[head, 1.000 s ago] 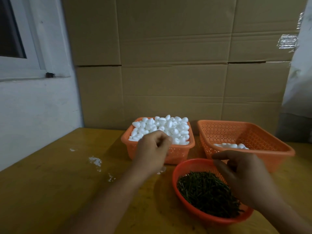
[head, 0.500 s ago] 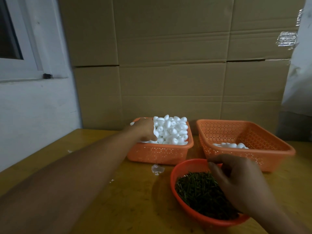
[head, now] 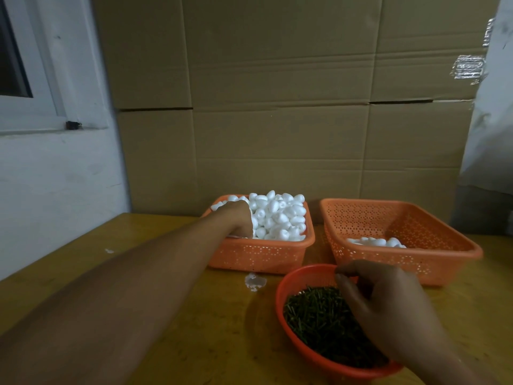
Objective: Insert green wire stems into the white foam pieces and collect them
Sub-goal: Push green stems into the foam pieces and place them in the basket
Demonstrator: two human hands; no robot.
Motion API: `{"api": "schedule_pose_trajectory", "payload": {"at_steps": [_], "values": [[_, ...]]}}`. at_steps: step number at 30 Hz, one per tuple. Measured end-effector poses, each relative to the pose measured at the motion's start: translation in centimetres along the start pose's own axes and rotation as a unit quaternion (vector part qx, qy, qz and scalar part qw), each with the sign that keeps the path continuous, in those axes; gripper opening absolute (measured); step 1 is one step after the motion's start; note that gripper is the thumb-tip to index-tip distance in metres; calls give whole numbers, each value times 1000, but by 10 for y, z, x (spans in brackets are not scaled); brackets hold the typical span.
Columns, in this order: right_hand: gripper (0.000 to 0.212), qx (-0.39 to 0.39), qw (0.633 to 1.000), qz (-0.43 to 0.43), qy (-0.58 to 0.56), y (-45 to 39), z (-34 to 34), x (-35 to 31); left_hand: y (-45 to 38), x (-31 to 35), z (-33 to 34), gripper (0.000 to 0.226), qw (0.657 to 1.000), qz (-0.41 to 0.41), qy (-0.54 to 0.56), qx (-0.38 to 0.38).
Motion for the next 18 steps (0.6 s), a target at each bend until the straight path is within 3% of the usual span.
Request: {"api": "schedule_pose_trajectory", "payload": {"at_steps": [5,10,14,18], "values": [[9,3,1000,3,3,0,-1,-1,-8,-4,-6,39,994,24,97,41],[10,-2,1000,6,9,0,1,-1,9,0,-23,18,969,65,205,120],[9,2,1000,9,10,1,2,-1,35,5,-23,15,923,121,318,179],[7,-3,1000,10,17,1,3,-1,70,11,-20,22,852,197,425,232]]}}
Point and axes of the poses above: each hand's wrist, its own y-axis away from the middle knuckle, its own z-axis out of the palm, x = y × z, the point moved 6 cm from there along -y, towards the middle knuckle, and after that the axes turned 3 degrees about -y, right-handed, at the moved point
